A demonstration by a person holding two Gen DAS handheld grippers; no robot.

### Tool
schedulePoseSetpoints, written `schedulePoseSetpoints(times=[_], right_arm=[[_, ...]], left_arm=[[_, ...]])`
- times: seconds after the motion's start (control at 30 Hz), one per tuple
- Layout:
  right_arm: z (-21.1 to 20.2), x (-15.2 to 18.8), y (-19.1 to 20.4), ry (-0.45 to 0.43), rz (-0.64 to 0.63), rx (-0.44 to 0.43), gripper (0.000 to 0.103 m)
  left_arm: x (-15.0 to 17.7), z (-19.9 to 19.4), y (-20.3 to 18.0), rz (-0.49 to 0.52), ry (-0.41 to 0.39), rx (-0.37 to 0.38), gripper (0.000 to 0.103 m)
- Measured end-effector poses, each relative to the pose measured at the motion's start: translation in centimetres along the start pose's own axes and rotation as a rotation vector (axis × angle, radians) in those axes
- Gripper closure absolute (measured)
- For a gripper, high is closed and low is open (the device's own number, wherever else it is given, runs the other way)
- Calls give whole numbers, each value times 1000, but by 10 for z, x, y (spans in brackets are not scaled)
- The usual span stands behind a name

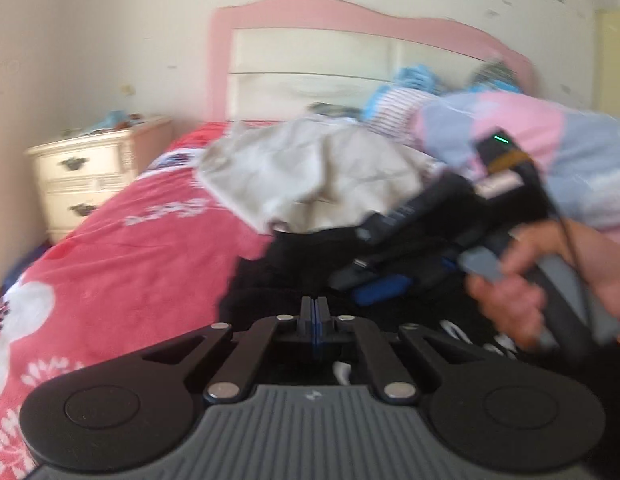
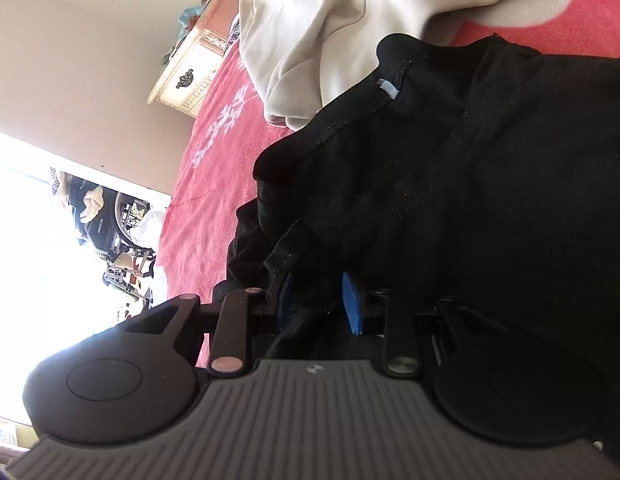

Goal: Fold clothes

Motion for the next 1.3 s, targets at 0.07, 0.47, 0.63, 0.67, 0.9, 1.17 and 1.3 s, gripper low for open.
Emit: schedulePoseSetpoints(times=[0.07, 0.47, 0.63, 0.67, 0.9, 1.17, 1.3], right_arm=[[-2, 1, -2, -5, 12, -2, 75], [-6, 14, -5, -7, 37, 0, 75], [-7, 19, -4, -8, 42, -3, 75], [-8, 20, -4, -8, 43, -4, 75], [-10, 26, -5, -12, 52, -7, 75], [-18, 31, -5, -12, 33, 8, 75], [-29, 36, -5, 0, 30, 21, 75]], left_arm=[[1, 4, -5, 41, 12, -3, 91], [-9, 100, 36, -55, 155, -182, 98], [-8, 70, 30, -27, 55, -188, 99], [-9, 62, 27, -12, 31, -193, 99], [-5, 14, -6, 180, -84, -121, 99], [48, -22, -55, 459, -5, 105, 70], [58, -36, -56, 453, 3, 129, 54]])
Point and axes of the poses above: each gripper's, at about its wrist camera, not at the fingertips, and z roughly the way its jaws point, y to its left, x to its underside, the point moved 7 cm from there along z, roughly the way its jaws point, and after that the axes turned 14 degrees about -x, right-handed, at the moved point
